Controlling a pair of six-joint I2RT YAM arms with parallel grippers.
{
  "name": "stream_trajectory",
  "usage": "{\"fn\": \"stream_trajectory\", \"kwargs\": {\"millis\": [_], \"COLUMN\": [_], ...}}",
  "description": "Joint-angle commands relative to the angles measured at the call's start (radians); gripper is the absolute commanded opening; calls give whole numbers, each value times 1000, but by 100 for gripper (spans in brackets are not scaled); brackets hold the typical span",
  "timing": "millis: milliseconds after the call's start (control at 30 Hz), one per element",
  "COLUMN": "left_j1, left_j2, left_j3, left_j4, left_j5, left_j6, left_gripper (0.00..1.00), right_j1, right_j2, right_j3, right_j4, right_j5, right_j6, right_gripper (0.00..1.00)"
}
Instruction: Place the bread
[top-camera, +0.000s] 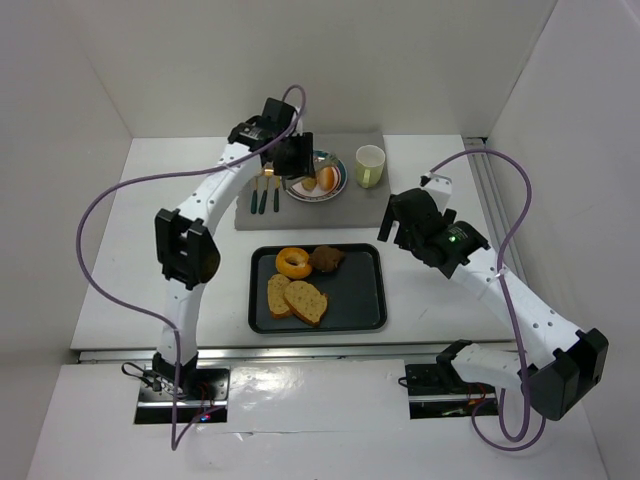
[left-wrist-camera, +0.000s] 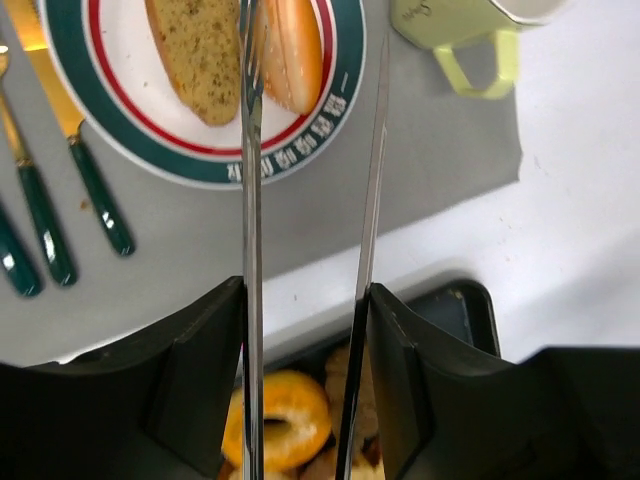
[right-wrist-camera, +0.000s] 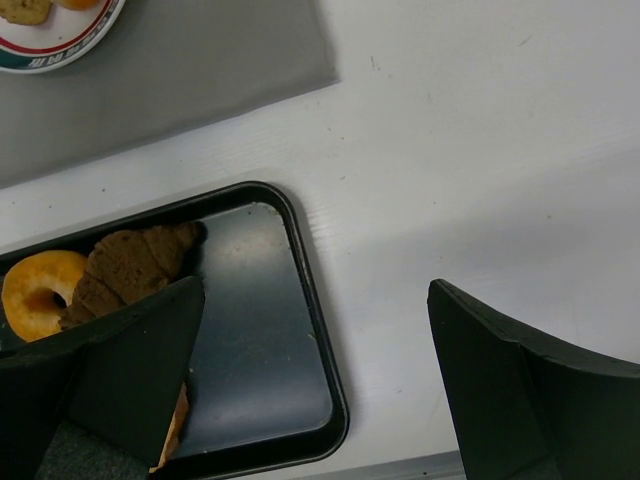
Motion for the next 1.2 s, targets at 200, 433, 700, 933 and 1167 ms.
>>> {"fn": "stream_trajectory", "kwargs": {"millis": [200,433,700,933,1167], "left_j1": [-13,-115,-207,-217,-244], "left_j2": [-464,-755,-823,-802,-744], "left_j3": [-325,-713,-891,-911,-911], "left_j4": [21,-25,-47,-38,-38], "left_j5": [38,32,-33,15,-5], "left_j6": [34,44,105,105,105], "left_gripper": [60,67,68,68,66], "right_j1": [-6,-6,-6,-6,-6], "right_j2": [-11,-21,-12,-21,-30], "right_j3": [19,19,19,19,0], "right_j4": [46,57,75,75,75], "right_j5": [-35,-24,-55,-55,-55], "right_j6": [13,-7,-16,-16,-16], "right_gripper": [100,100,100,100,100]}}
